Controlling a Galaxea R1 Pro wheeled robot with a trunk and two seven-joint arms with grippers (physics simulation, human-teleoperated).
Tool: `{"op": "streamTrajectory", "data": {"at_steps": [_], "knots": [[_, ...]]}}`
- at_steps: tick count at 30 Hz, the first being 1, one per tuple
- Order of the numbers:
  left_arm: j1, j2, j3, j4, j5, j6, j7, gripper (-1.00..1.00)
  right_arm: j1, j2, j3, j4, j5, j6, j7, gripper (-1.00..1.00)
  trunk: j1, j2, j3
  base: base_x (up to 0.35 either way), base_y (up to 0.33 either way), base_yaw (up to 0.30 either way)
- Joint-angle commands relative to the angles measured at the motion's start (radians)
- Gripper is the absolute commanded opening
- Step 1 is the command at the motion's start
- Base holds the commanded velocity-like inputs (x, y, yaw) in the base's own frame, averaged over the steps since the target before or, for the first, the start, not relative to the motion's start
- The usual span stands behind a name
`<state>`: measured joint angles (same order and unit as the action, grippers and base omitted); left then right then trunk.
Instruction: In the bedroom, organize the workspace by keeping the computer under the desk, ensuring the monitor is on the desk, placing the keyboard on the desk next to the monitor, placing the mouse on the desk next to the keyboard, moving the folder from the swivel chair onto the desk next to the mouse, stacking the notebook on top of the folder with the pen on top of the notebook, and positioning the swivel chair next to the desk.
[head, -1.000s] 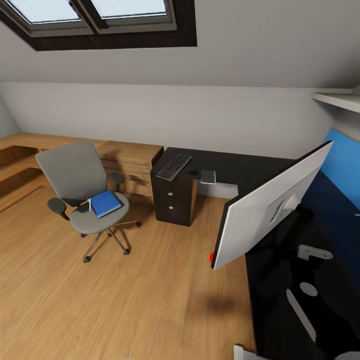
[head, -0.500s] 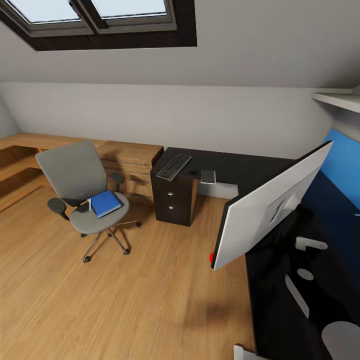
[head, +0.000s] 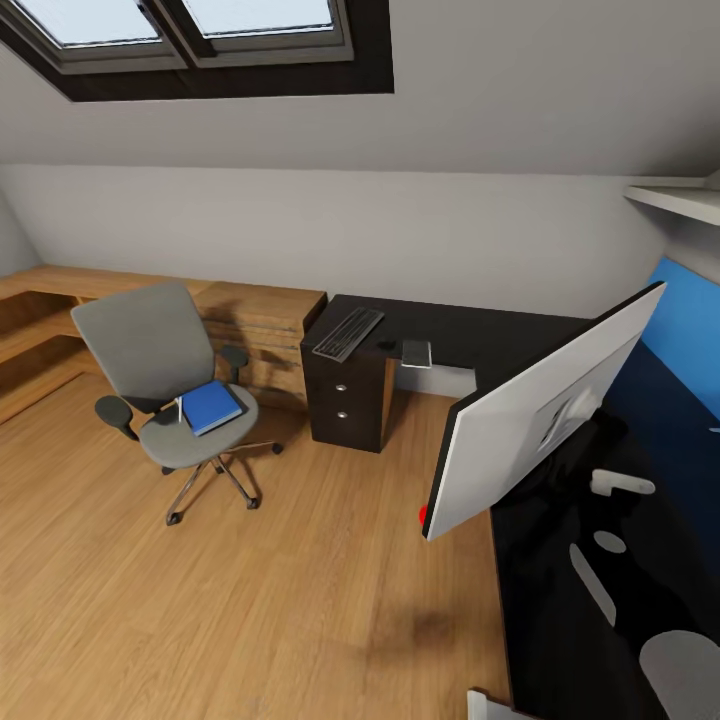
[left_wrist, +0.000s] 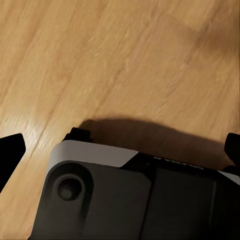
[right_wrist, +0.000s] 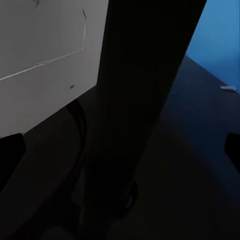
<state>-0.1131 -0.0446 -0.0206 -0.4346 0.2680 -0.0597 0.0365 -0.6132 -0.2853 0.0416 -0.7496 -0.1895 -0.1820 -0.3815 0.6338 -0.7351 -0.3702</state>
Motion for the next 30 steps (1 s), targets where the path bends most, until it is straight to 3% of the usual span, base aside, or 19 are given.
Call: {"op": "streamTrajectory", "data": {"at_steps": [1,11,23,30], "knots": [[0.0,0.0,-0.002,0.002,0.005,-0.003,0.004,1.0,-0.001,-0.001,0.004,0.003,-0.01,-0.007,-0.004,1.0,0.0,-0.001,-0.001,0.0,0.0,0.0],[0.0,-0.001,-0.003,0.009,0.005,-0.003,0.003,1.0,-0.002,-0.002,-0.033,0.018,-0.009,-0.06,-0.003,1.0,0.0,-0.001,-0.001,0.0,0.0,0.0],[0.0,-0.002,-0.002,0.01,0.006,-0.003,0.003,1.0,-0.002,-0.001,-0.038,0.06,-0.004,-0.125,0.0,1.0,0.0,-0.001,-0.001,0.0,0.0,0.0],[0.0,-0.002,-0.002,0.01,0.008,-0.003,0.003,1.0,-0.002,-0.002,-0.042,0.071,-0.002,-0.129,0.074,1.0,0.0,-0.001,-0.001,0.0,0.0,0.0]]}}
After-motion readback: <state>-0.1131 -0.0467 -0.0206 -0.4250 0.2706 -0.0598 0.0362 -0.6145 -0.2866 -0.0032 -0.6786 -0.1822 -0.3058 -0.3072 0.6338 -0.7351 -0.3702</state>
